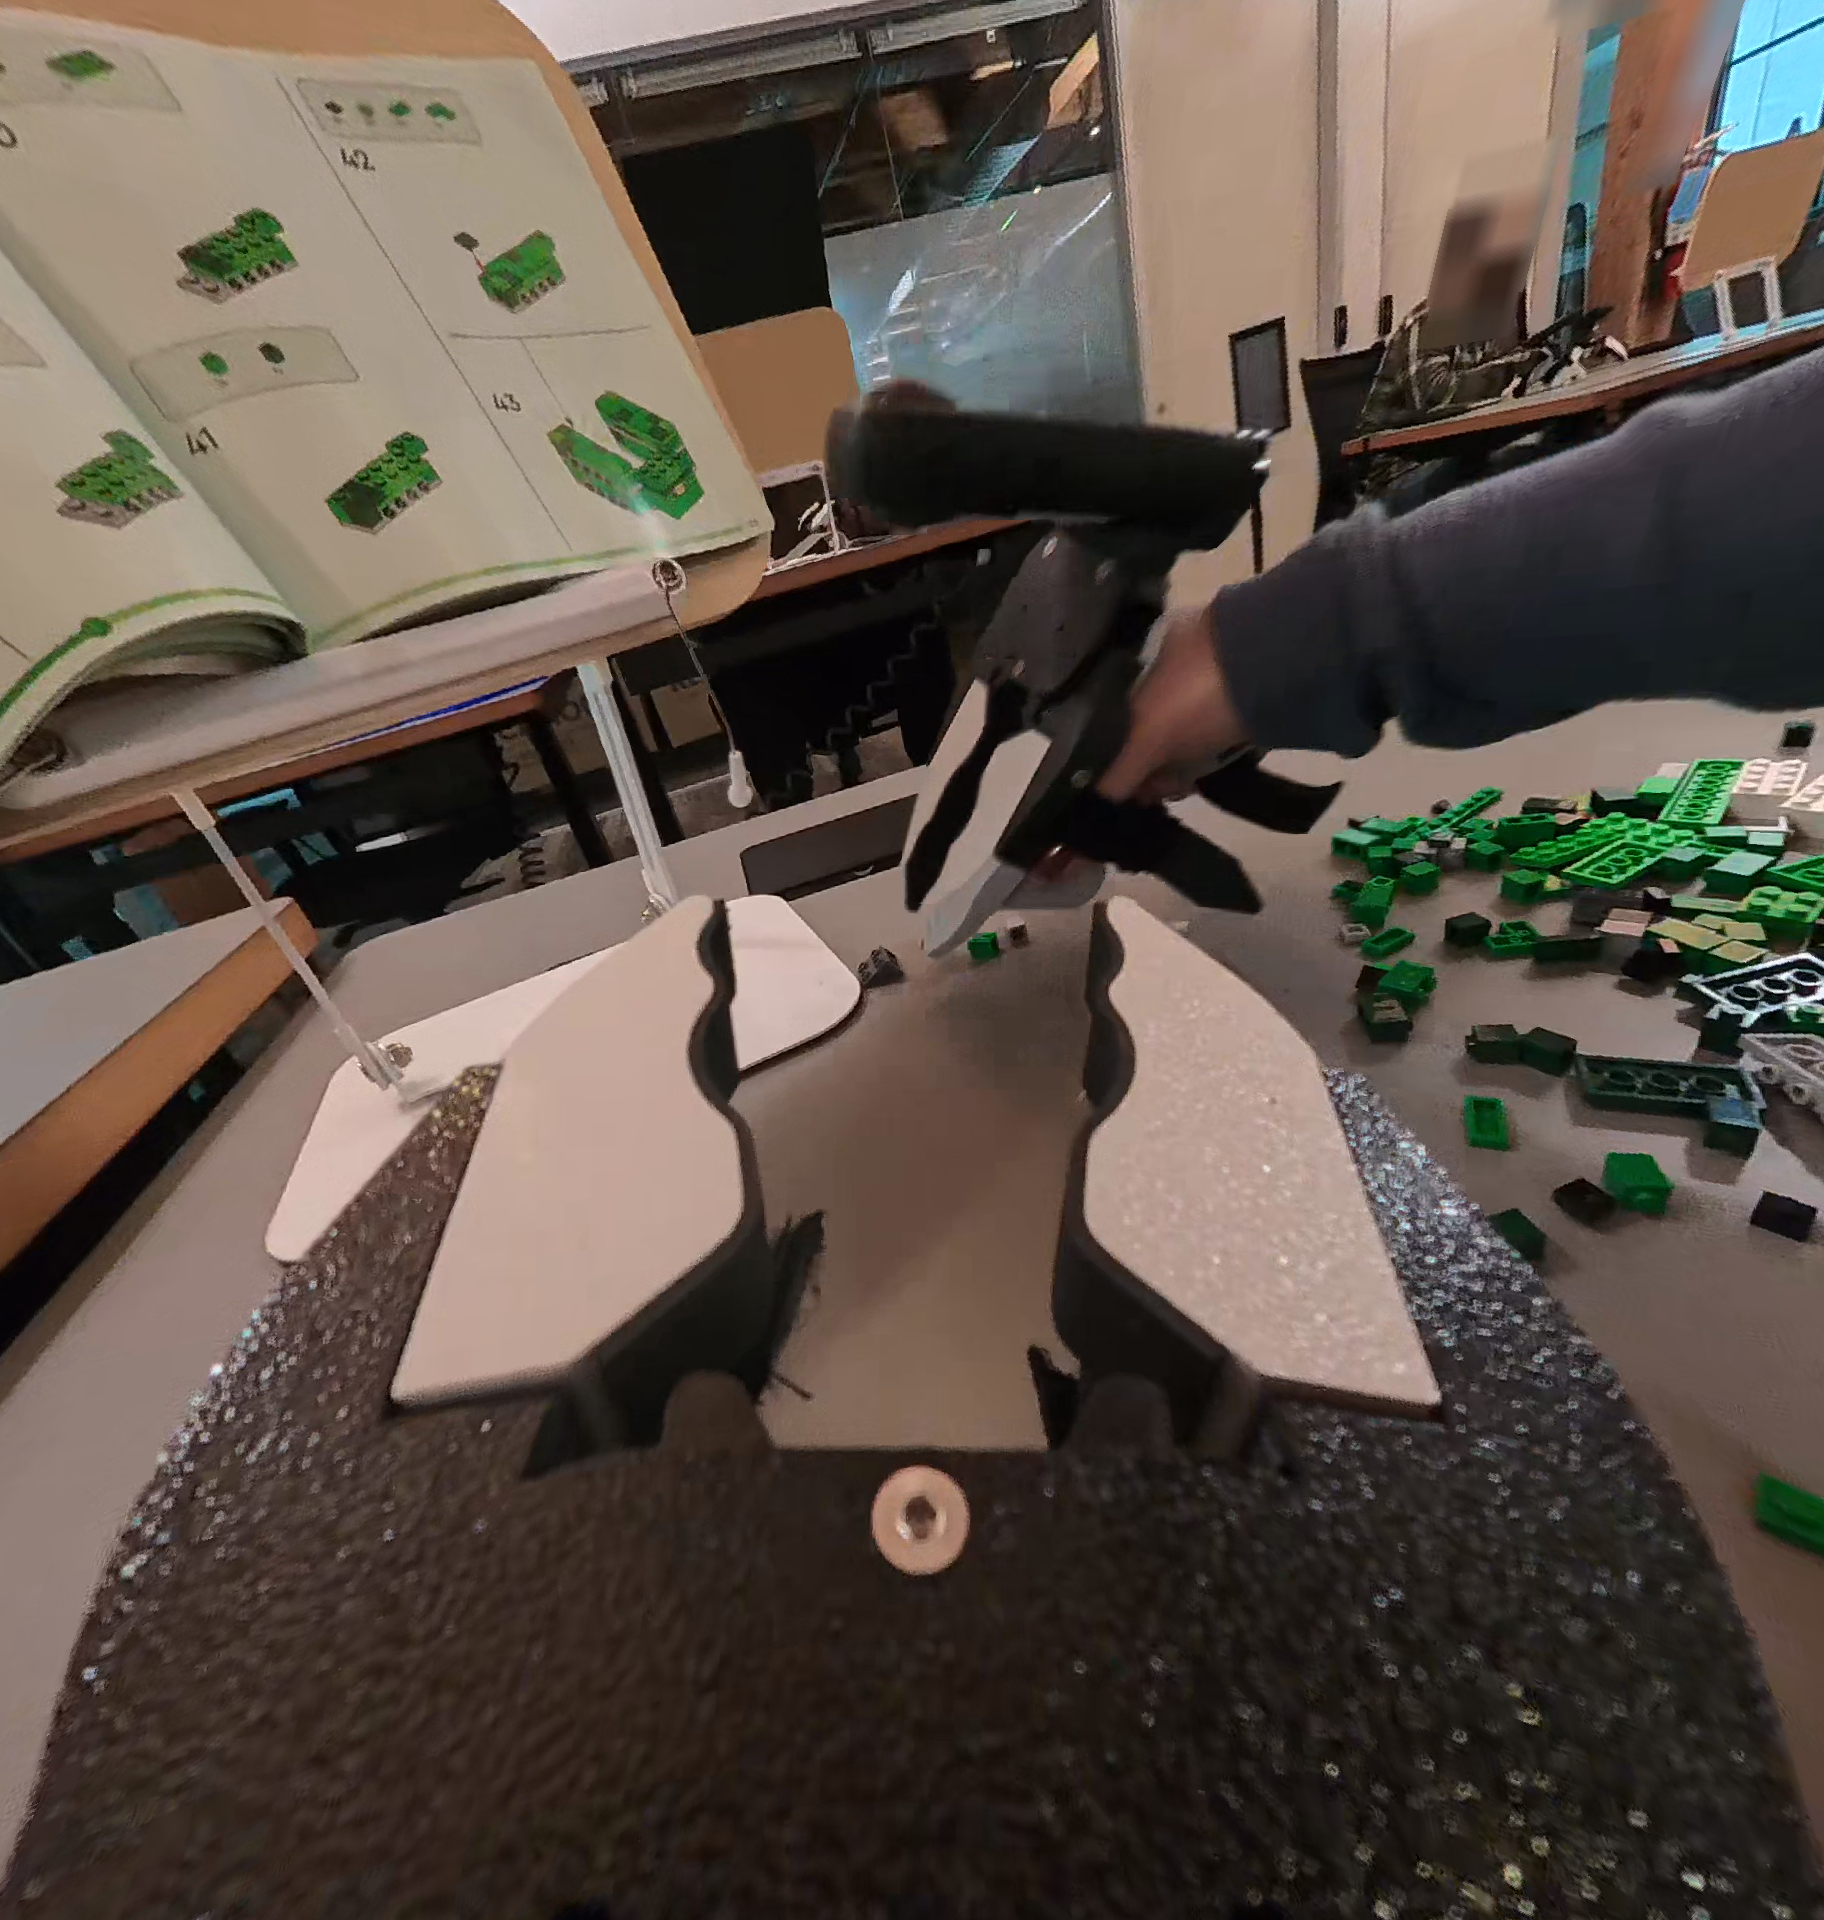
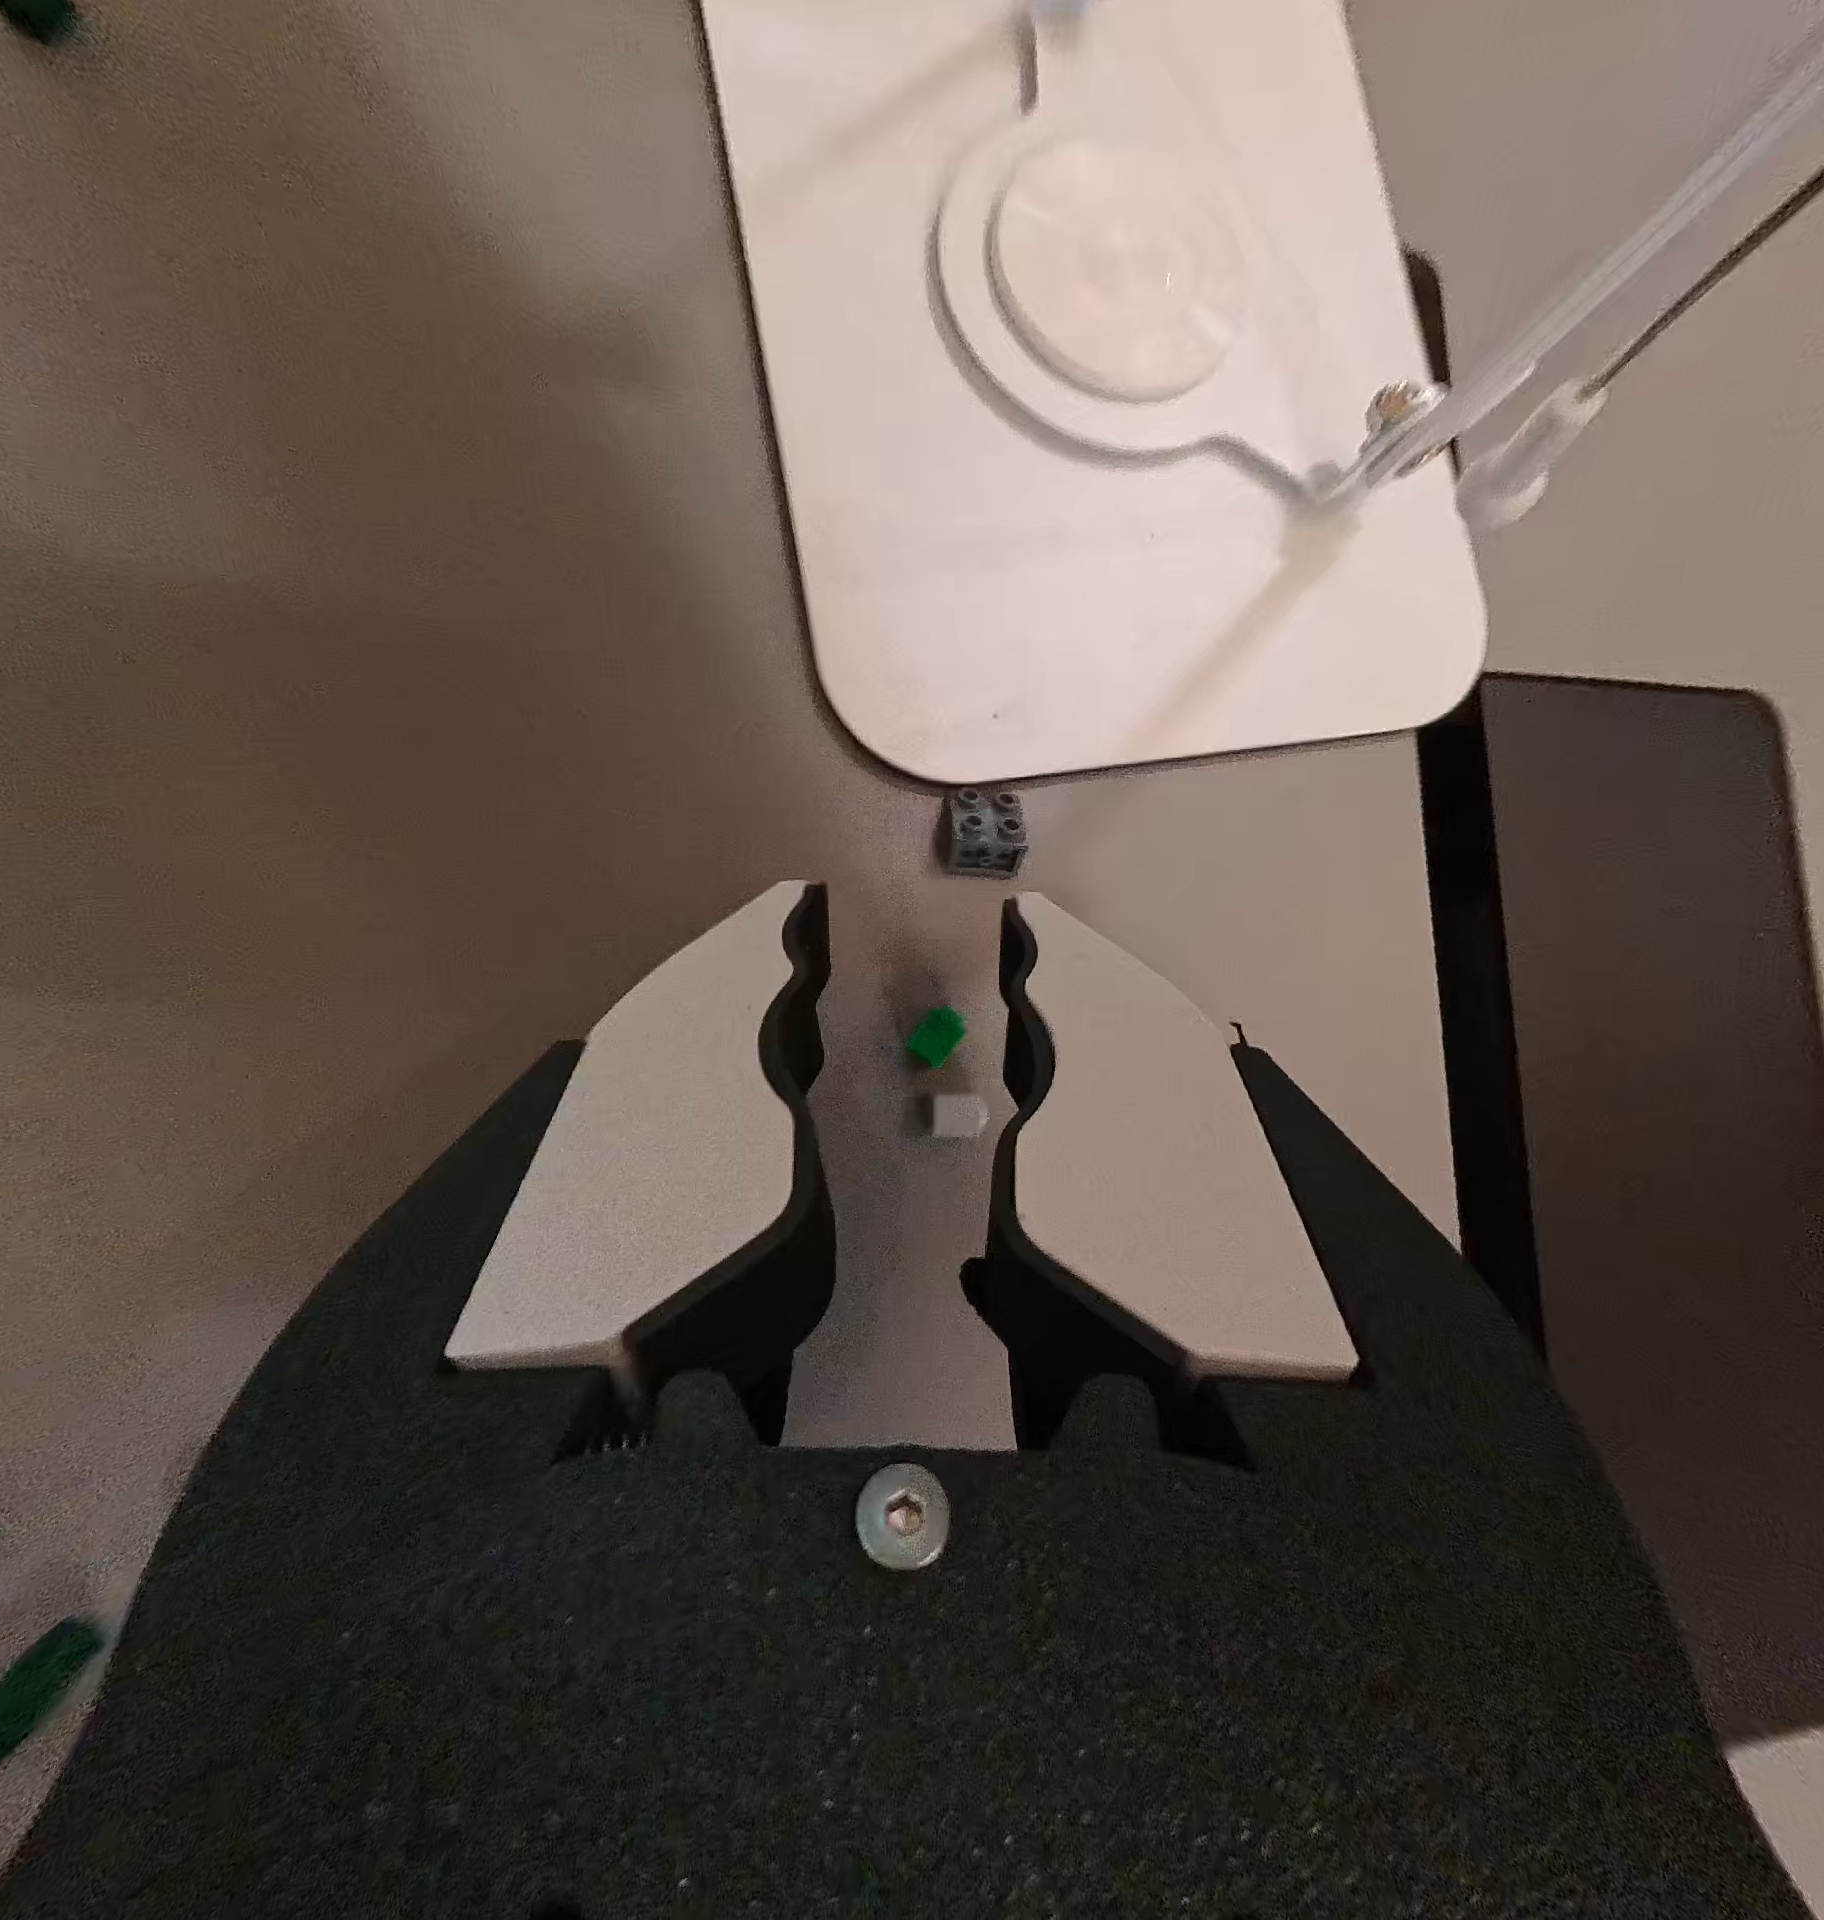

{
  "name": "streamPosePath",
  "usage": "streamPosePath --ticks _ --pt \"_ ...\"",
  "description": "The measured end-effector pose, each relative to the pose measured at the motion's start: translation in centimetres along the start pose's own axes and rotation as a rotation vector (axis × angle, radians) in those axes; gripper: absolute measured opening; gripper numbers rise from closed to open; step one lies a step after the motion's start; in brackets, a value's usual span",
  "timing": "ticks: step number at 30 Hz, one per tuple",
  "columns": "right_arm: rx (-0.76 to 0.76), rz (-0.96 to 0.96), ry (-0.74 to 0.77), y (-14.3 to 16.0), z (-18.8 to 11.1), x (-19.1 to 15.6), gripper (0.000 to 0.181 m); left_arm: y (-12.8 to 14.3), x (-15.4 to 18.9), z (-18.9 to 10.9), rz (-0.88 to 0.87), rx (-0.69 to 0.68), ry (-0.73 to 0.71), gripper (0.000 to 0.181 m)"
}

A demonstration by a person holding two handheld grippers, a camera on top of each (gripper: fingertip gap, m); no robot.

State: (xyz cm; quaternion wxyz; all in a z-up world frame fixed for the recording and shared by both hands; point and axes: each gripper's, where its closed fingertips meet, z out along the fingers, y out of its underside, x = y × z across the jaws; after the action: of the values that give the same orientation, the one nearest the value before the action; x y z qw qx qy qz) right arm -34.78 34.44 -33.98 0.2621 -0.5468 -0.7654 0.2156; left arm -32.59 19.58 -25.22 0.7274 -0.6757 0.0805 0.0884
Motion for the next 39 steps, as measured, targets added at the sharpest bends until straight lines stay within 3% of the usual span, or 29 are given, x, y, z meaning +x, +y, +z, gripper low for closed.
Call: streamPosePath --ticks 1,5,7,11,14,17,21,25,29,32,35,39 --pt "-0.022 0.017 -0.022 0.2 0.7 0.3 0.031 0.0 0.0 0.0 -0.006 0.000 0.000 0.065" --pt "-0.062 0.054 -0.082 0.1 2.7 1.1 0.028 0.3 0.0 0.3 -0.026 -0.019 0.011 0.066" --pt "-0.069 0.052 -0.094 0.0 3.0 1.3 0.018 0.4 0.1 0.3 -0.024 -0.023 0.013 0.066" --pt "0.004 -0.093 0.008 -1.0 0.9 1.2 0.016 0.4 0.0 0.3 -0.024 -0.021 0.011 0.066" --pt "0.159 -0.228 0.152 -2.9 -4.8 -1.1 0.016 0.3 -0.1 0.2 -0.032 -0.016 0.008 0.066" --pt "0.294 -0.243 0.280 -3.5 -12.9 -5.5 0.016 0.2 0.2 0.1 -0.032 -0.012 0.018 0.065" --pt "0.315 -0.222 0.515 -0.3 -25.8 -11.6 0.016 0.1 0.7 -0.1 -0.018 -0.008 0.043 0.064" --pt "0.221 -0.142 0.845 7.4 -40.5 -16.1 0.016 0.1 1.3 -0.2 -0.010 -0.012 0.068 0.064" --pt "-0.021 0.064 1.201 20.3 -55.3 -19.2 0.016 0.1 1.6 -0.2 0.031 -0.016 0.060 0.063" --pt "-0.190 0.256 1.358 30.2 -64.4 -20.9 0.016 0.1 1.5 -0.1 0.066 -0.023 0.036 0.062" --pt "-0.385 0.397 1.348 39.0 -69.0 -20.7 0.016 0.5 1.7 0.1 0.115 -0.049 0.022 0.062" --pt "-0.652 0.459 1.201 47.0 -70.4 -18.8 0.016 0.7 2.1 0.2 0.207 -0.074 -0.001 0.060"
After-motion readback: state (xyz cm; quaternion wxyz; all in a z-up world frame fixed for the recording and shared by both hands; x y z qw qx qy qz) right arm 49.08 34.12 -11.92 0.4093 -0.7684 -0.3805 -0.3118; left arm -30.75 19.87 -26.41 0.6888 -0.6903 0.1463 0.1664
